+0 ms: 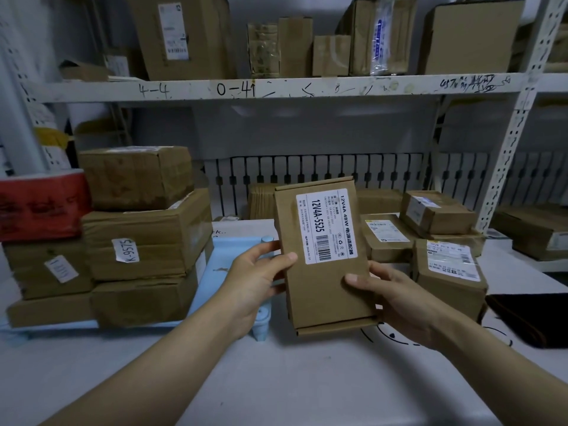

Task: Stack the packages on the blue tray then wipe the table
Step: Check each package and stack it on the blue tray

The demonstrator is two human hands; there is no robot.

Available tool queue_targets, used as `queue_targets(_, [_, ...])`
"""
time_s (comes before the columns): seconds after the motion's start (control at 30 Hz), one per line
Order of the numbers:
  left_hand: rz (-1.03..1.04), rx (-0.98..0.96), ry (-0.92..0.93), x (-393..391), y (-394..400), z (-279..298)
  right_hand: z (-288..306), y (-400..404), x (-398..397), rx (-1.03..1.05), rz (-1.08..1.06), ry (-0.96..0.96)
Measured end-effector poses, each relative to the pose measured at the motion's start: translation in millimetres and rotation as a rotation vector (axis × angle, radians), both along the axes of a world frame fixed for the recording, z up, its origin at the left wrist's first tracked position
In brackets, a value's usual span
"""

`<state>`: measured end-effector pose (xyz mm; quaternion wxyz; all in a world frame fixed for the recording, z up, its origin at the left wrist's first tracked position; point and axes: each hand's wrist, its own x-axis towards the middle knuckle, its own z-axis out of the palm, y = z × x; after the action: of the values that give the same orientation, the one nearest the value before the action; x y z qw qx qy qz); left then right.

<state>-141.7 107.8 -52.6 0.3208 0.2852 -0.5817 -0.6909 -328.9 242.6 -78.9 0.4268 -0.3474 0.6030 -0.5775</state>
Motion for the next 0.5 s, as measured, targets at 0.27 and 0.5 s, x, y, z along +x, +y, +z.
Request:
queue_targets(0.27, [0.002,-0.079,-0.058,0.3,3.1,-1.5,-0.5,-1.6,-0.8,-0.025,-0.076,0.013])
queue_targets(0.5, [0.031,-0.13,-0.1,-3.2,2.6,-3.1,-0.1,-2.6,-1.8,-0.095,-0.148,0.063])
